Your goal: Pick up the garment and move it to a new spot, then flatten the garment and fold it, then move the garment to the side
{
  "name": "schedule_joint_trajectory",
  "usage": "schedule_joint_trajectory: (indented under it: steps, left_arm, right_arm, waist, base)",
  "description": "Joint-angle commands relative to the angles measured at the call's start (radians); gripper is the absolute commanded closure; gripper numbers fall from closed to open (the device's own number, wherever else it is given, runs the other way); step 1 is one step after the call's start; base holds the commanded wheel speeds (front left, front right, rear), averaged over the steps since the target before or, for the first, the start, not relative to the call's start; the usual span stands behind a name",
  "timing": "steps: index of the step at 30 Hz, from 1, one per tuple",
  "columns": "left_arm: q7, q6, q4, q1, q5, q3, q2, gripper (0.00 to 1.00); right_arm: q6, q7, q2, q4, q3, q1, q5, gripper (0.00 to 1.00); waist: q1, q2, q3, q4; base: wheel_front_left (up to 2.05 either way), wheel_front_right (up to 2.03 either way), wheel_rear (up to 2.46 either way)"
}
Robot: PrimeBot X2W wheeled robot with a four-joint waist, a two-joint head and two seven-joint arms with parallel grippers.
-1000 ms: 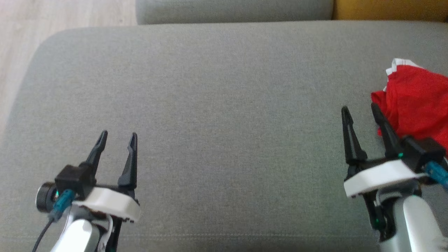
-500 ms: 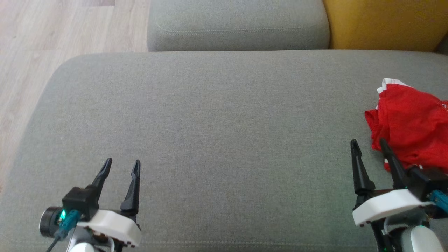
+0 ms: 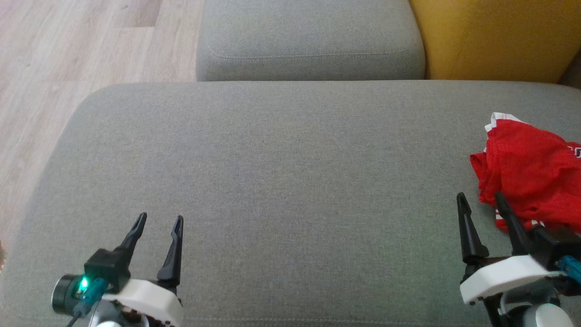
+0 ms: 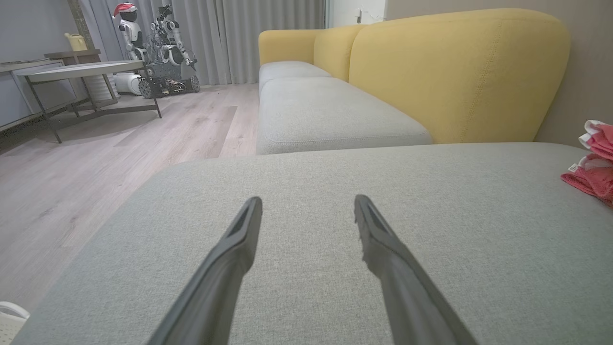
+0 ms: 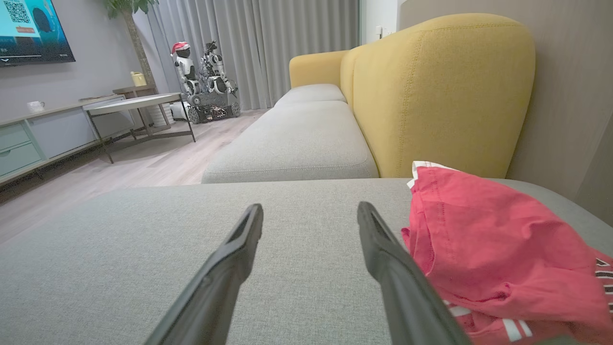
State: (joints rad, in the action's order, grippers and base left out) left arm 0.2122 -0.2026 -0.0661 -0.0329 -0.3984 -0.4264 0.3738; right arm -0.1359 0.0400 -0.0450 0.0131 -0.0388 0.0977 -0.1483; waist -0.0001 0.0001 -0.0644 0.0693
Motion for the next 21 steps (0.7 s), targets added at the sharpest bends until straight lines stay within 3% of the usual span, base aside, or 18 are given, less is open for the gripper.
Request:
schedule_joint_trajectory:
  steps: [1, 21]
  left_arm:
    - [-0.001, -0.008, 0.032, 0.044, 0.01, 0.038, 0.03, 0.0]
    - [-0.004, -0.023, 0.038, 0.052, 0.012, 0.032, 0.042, 0.0]
  right_arm:
    - [0.005, 0.001, -0.005, 0.041, 0.018, -0.028, 0.002, 0.0]
    - [0.005, 0.007, -0.005, 0.038, 0.018, -0.029, -0.001, 0.0]
  waist:
    - [0.0001, -0.0001, -0.001, 0.0]
    - [0.0001, -0.0001, 0.0, -0.007]
  base:
    - [0.0, 0.0, 0.0]
    - [0.0, 0.0, 0.0]
